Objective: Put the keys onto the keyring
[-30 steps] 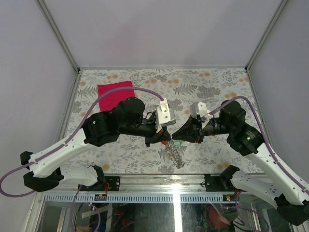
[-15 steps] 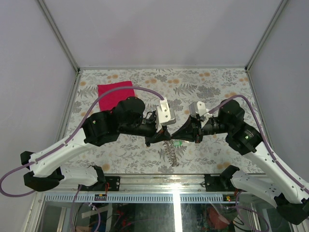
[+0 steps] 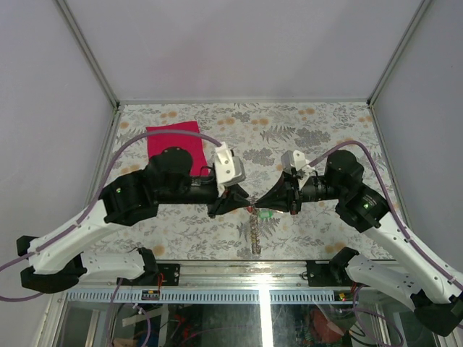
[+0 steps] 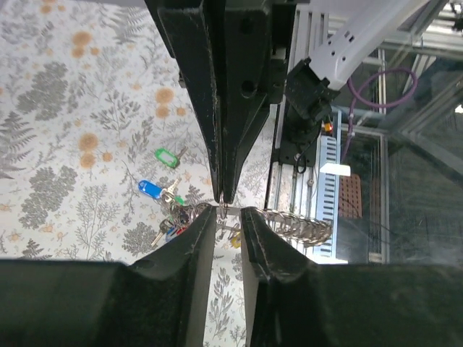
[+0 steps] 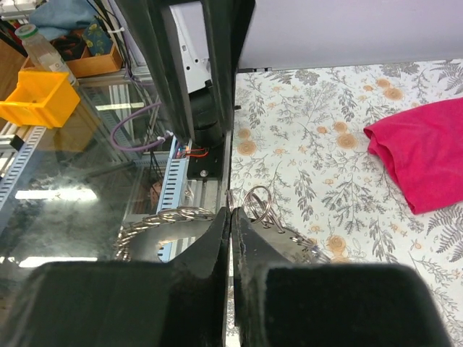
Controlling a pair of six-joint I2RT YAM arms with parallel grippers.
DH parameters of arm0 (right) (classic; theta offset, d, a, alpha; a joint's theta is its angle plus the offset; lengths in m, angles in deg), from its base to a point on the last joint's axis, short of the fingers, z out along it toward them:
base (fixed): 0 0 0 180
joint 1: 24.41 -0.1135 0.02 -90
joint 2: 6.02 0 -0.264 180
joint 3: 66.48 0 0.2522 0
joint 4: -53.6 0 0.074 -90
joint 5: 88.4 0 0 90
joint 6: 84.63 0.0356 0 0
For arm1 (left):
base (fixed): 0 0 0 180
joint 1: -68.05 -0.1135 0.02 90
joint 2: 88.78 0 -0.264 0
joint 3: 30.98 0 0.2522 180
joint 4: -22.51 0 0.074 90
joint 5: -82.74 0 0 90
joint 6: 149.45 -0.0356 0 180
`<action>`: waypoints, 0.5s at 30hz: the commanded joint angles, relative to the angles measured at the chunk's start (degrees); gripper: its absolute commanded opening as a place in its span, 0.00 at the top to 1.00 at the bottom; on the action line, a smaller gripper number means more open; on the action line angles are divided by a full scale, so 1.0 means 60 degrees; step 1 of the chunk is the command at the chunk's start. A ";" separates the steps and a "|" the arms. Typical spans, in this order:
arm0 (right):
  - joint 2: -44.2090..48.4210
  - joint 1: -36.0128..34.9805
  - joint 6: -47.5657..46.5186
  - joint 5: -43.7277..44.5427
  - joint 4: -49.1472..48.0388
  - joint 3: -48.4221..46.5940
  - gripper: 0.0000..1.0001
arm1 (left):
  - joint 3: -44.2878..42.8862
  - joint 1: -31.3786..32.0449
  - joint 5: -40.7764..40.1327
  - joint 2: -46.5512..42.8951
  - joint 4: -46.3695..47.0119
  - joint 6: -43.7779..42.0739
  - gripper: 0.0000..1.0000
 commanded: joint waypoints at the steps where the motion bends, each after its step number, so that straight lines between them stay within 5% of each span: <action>1: 0.0372 -0.0037 0.0934 0.0226 -0.1473 0.0056 1.00 | 0.0439 0.0037 -0.0460 -0.0760 0.1168 0.0524 0.76; 8: 0.0499 -0.0029 0.2769 0.0519 -0.3466 0.0754 1.00 | 0.1346 0.0032 -0.1334 -0.1645 0.2156 0.1130 0.73; 15: 0.0705 -0.0033 0.5264 0.1253 -0.7401 0.2141 1.00 | 0.1654 0.0025 -0.1937 -0.2020 0.2571 0.1328 0.73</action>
